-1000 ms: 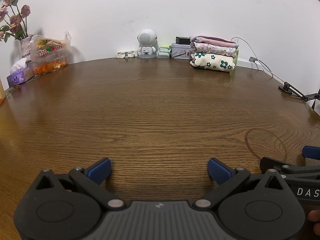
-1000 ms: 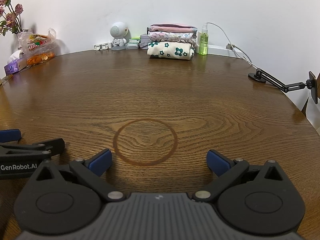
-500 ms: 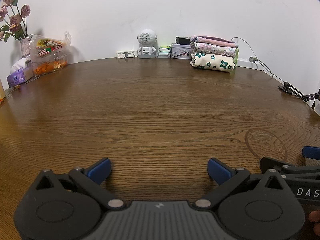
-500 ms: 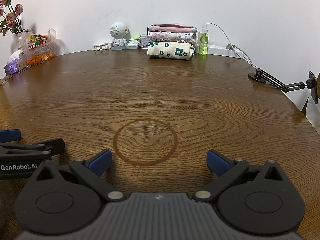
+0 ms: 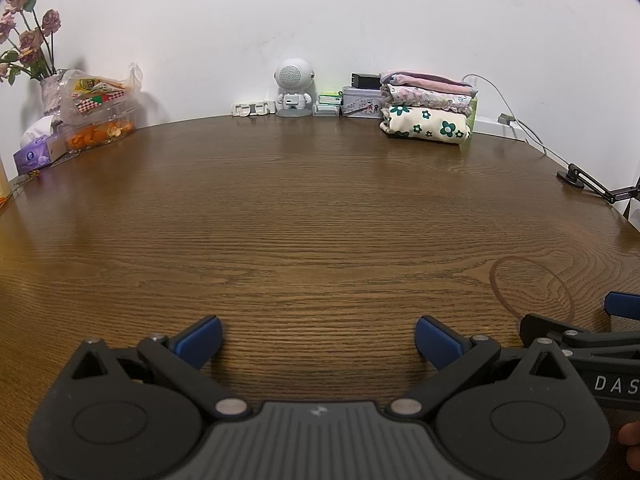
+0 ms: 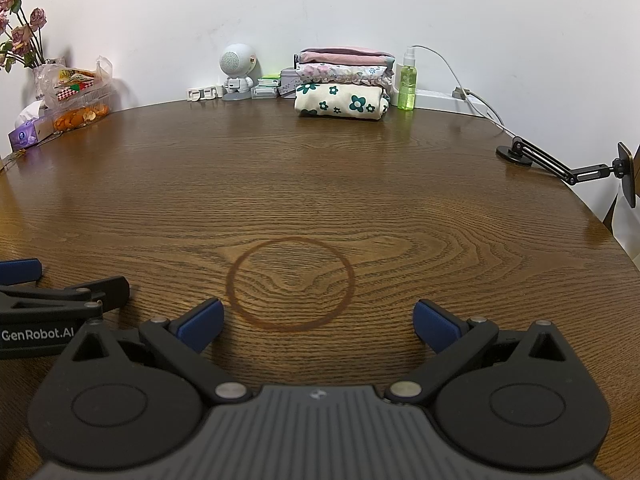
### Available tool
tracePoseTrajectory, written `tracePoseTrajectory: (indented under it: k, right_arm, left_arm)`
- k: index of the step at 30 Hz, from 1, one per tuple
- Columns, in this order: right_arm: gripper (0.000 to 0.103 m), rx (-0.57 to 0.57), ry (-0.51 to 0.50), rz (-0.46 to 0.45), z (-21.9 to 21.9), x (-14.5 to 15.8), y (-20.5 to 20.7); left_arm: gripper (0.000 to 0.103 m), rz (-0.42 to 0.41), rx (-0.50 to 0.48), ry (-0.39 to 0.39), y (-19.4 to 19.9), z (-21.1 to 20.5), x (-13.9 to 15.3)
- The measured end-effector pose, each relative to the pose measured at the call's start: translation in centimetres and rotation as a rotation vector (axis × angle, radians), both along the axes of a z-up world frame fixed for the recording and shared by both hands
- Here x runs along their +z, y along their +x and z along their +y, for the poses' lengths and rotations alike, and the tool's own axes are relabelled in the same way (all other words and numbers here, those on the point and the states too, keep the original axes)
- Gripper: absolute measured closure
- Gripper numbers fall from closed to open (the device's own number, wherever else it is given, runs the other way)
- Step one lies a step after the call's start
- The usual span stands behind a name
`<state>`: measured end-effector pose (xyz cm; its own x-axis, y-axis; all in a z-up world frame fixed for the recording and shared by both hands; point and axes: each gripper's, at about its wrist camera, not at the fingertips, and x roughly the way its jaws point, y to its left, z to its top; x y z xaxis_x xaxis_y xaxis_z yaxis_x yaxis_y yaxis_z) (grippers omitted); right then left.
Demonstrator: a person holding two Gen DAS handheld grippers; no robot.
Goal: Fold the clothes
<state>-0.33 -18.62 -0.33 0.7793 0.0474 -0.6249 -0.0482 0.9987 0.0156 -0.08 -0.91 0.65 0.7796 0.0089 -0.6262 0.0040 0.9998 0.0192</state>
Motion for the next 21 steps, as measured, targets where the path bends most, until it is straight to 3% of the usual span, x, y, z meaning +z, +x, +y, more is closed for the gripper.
tracePoseTrajectory:
  k: [21]
  right_arm:
    - [0.001, -0.013, -0.001, 0.0, 0.1, 0.02, 0.08]
  left_arm:
    - [0.0, 0.0, 0.014, 0.0, 0.19, -0.15, -0.04]
